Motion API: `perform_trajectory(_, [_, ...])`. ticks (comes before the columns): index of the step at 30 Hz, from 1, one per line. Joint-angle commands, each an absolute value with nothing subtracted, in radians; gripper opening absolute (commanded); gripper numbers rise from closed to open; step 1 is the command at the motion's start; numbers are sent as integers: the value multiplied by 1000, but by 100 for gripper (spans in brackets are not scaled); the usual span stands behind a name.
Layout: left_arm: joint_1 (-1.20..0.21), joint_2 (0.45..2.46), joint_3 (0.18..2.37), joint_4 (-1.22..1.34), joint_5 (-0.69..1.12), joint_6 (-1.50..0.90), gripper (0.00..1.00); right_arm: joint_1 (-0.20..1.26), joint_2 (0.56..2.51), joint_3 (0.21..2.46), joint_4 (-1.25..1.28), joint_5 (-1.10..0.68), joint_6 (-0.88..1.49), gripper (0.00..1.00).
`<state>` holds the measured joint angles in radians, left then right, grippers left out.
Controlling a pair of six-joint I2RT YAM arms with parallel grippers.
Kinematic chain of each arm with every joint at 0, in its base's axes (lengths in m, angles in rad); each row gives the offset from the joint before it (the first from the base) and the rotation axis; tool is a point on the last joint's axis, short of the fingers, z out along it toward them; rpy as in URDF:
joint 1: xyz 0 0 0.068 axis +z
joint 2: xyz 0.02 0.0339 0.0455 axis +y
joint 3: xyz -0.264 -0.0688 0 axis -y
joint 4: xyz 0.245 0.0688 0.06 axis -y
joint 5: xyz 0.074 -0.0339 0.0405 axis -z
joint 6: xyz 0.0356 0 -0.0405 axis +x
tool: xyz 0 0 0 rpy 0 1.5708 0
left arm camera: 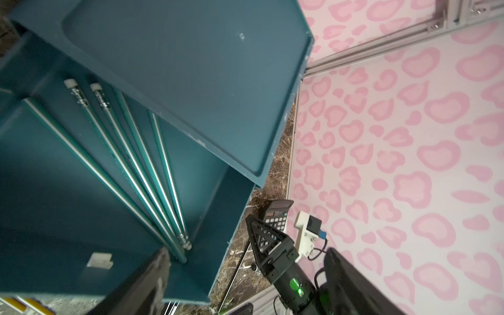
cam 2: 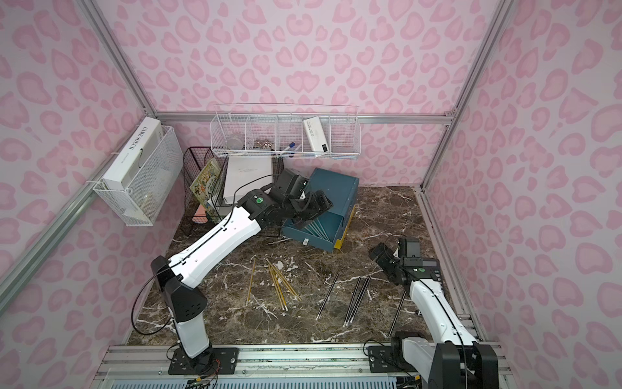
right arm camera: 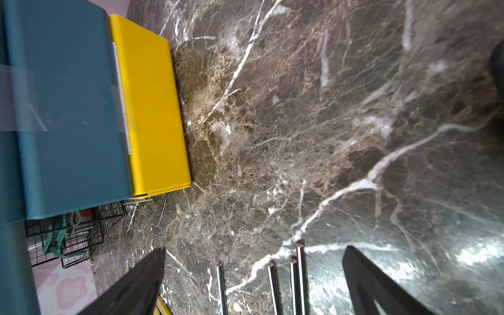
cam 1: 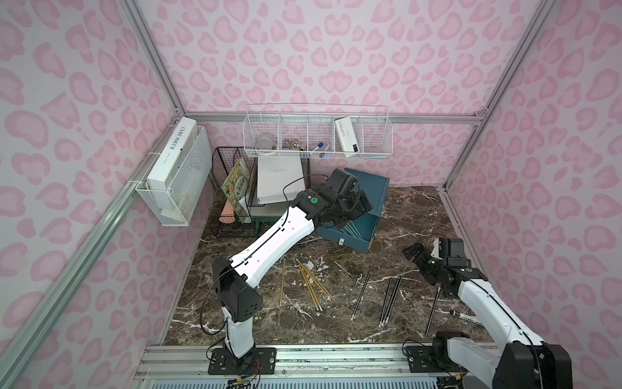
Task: Please place the pencils in the drawer according to their color
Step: Place the pencil in the drawer.
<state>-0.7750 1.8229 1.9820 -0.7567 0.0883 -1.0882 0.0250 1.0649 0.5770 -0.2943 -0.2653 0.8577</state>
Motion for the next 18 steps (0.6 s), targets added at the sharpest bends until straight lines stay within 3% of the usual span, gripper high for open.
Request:
perform_trajectory(1, [-789,1740,1894,-742,71,-891,89,25,1064,569,-290,-258,840,100])
perform_trajectory(12, [-854,1395,1293,-553,-127,-541,89,26,1016,531,-299,-269,837,100])
perform_trajectory(18, [-860,1410,1213,-435,-178,-467,83,26,1015,512,-296,-273,849,100])
